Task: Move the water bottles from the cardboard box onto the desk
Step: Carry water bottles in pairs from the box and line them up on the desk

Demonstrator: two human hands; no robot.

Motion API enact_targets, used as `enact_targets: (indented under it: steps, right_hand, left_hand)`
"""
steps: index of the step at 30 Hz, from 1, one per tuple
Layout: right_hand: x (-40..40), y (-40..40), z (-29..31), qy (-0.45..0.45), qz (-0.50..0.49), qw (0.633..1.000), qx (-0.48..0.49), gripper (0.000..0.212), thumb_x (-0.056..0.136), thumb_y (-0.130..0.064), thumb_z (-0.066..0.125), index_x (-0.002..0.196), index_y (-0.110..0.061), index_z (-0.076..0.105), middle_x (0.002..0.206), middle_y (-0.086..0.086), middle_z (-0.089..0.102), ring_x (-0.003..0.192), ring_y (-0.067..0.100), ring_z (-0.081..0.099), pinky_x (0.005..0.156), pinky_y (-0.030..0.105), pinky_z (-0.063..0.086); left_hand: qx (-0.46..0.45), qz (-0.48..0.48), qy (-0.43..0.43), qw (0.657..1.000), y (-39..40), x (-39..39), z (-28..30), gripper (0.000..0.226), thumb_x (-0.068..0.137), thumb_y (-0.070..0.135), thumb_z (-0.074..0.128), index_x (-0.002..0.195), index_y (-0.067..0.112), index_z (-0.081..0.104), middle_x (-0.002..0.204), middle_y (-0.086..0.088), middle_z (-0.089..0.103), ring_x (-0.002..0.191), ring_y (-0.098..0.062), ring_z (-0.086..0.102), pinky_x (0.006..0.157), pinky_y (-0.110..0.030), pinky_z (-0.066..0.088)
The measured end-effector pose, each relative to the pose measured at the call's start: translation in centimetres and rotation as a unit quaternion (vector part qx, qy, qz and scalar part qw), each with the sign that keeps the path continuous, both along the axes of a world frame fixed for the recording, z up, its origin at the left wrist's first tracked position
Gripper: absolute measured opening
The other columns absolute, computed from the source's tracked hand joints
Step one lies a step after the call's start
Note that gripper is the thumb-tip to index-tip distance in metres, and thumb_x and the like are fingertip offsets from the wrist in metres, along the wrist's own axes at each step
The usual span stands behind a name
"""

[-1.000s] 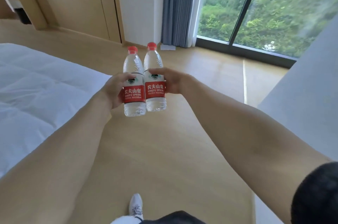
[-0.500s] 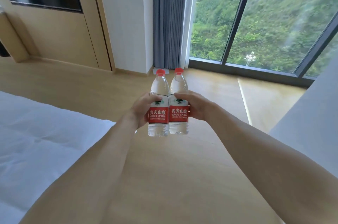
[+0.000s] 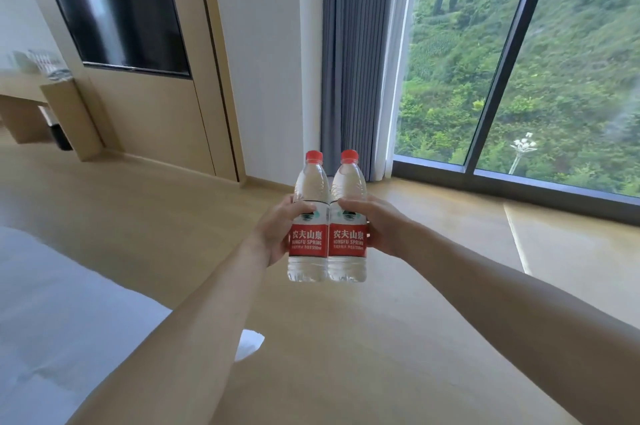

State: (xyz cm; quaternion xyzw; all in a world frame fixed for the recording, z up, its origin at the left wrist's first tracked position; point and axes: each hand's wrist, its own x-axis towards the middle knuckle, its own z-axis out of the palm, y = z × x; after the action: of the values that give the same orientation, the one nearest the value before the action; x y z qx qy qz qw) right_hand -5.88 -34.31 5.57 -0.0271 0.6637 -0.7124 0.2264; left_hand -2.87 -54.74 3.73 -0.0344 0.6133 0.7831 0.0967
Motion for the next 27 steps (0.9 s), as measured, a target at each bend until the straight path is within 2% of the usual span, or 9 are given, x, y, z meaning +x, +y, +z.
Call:
enact_targets:
  steps: [2, 4, 7, 9, 13, 17, 22, 24, 27]
  right_hand:
    - [-3.9, -0.2, 1.0, 0.009, 0.006, 1.0, 0.002, 0.035, 0.09, -0.023, 0.073, 0.122, -0.014, 0.062, 0.103, 0.013, 0.072, 0.089, 0.027, 0.067, 0.086, 0.045, 0.056]
    - [-7.2, -0.8, 1.8, 0.02, 0.017, 1.0, 0.004, 0.038, 0.091, -0.024, 0.072, 0.125, -0.011, 0.061, 0.108, 0.016, 0.07, 0.094, 0.03, 0.065, 0.094, 0.048, 0.053]
    - [-12.2, -2.2, 3.3, 0.036, 0.022, 0.999, 0.004, 0.042, 0.091, -0.024, 0.072, 0.127, -0.008, 0.059, 0.11, 0.018, 0.069, 0.096, 0.031, 0.064, 0.099, 0.052, 0.05]
    - [-15.1, -3.5, 4.7, 0.046, 0.019, 0.999, -0.001, 0.044, 0.091, -0.024, 0.072, 0.129, -0.008, 0.057, 0.113, 0.019, 0.069, 0.096, 0.03, 0.065, 0.101, 0.053, 0.051]
    - [-20.6, -6.1, 6.7, 0.071, 0.019, 0.997, 0.007, 0.044, 0.091, -0.026, 0.072, 0.128, -0.008, 0.058, 0.106, 0.013, 0.07, 0.09, 0.026, 0.067, 0.094, 0.048, 0.055]
    - [-26.6, -8.5, 8.6, 0.1, 0.012, 0.995, 0.017, 0.04, 0.088, -0.029, 0.074, 0.123, -0.013, 0.059, 0.106, 0.013, 0.074, 0.088, 0.026, 0.071, 0.092, 0.051, 0.057]
    - [-34.2, -11.8, 11.8, 0.129, -0.005, 0.992, -0.003, 0.036, 0.086, -0.03, 0.076, 0.115, -0.014, 0.061, 0.096, 0.01, 0.075, 0.083, 0.024, 0.071, 0.085, 0.047, 0.06]
    - [-36.6, -13.0, 13.2, 0.131, -0.019, 0.991, -0.016, 0.036, 0.086, -0.028, 0.077, 0.116, -0.015, 0.061, 0.093, 0.008, 0.076, 0.081, 0.023, 0.074, 0.074, 0.041, 0.061]
    - [-39.8, -15.0, 15.4, 0.145, -0.023, 0.989, -0.019, 0.044, 0.081, -0.029, 0.078, 0.119, -0.017, 0.062, 0.103, 0.011, 0.076, 0.091, 0.027, 0.074, 0.076, 0.04, 0.059]
  left_hand:
    - [0.0, 0.013, 0.012, 1.0, 0.1, -3.6, 0.9, 0.064, 0.08, 0.021, 0.072, 0.136, 0.005, 0.045, 0.121, -0.029, 0.064, 0.097, -0.038, 0.067, 0.087, -0.051, 0.056]
    - [-0.008, 0.03, 0.021, 0.999, -0.1, -6.6, 1.8, 0.062, 0.082, 0.021, 0.073, 0.135, 0.005, 0.045, 0.118, -0.027, 0.065, 0.096, -0.038, 0.068, 0.087, -0.053, 0.056]
    - [-0.019, 0.065, 0.038, 0.997, -1.1, -11.1, 3.2, 0.064, 0.078, 0.022, 0.076, 0.132, 0.007, 0.045, 0.117, -0.026, 0.065, 0.093, -0.036, 0.069, 0.081, -0.049, 0.059]
    - [-0.021, 0.078, 0.052, 0.995, -2.1, -14.0, 4.3, 0.065, 0.075, 0.023, 0.077, 0.13, 0.008, 0.046, 0.12, -0.027, 0.064, 0.096, -0.038, 0.07, 0.085, -0.052, 0.059]
    - [-0.027, 0.086, 0.071, 0.993, -4.5, -19.4, 6.2, 0.067, 0.073, 0.025, 0.079, 0.13, 0.01, 0.047, 0.126, -0.028, 0.062, 0.107, -0.045, 0.068, 0.095, -0.062, 0.053]
    - [-0.032, 0.076, 0.09, 0.992, -7.1, -25.2, 8.1, 0.075, 0.064, 0.032, 0.085, 0.128, 0.014, 0.05, 0.121, -0.025, 0.066, 0.099, -0.039, 0.071, 0.089, -0.054, 0.057]
    - [-0.045, 0.057, 0.121, 0.99, -11.2, -33.6, 11.1, 0.058, 0.077, 0.029, 0.08, 0.127, 0.018, 0.052, 0.116, -0.021, 0.07, 0.106, -0.042, 0.069, 0.095, -0.064, 0.052]
    - [-0.056, 0.052, 0.135, 0.988, -12.7, -36.3, 12.6, 0.057, 0.078, 0.03, 0.08, 0.127, 0.019, 0.053, 0.114, -0.019, 0.072, 0.105, -0.041, 0.07, 0.095, -0.064, 0.052]
    - [-0.069, 0.041, 0.149, 0.986, -15.3, -40.2, 14.5, 0.056, 0.078, 0.032, 0.079, 0.127, 0.022, 0.053, 0.112, -0.016, 0.073, 0.103, -0.037, 0.071, 0.095, -0.061, 0.054]
